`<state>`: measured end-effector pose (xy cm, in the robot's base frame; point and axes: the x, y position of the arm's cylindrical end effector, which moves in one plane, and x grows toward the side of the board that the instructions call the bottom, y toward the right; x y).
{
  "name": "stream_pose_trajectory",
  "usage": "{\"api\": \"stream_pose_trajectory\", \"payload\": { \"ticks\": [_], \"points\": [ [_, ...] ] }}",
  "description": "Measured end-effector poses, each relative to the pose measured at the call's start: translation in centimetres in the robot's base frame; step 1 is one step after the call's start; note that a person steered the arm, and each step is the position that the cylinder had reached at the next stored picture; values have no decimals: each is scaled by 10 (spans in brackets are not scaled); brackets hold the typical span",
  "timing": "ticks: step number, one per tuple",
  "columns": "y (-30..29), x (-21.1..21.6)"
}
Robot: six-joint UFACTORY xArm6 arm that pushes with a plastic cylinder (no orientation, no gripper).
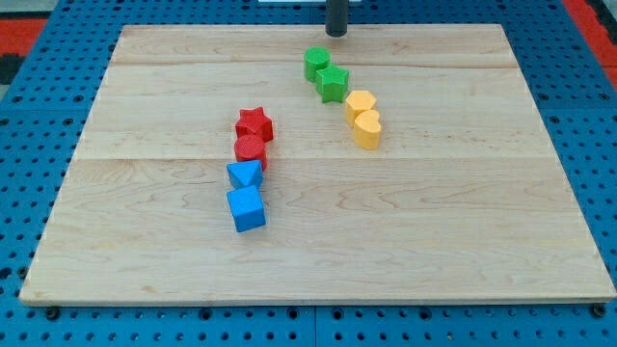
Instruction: Push the green circle left to the green star
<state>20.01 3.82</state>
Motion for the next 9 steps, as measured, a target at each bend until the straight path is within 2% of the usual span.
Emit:
{"api": "stream_pose_trajectory", "payload": {
  "ticks": [1,4,6,9],
  "points": [
    [0,38],
    [-1,59],
    [-24,66],
    [-42,101]
  ]
}}
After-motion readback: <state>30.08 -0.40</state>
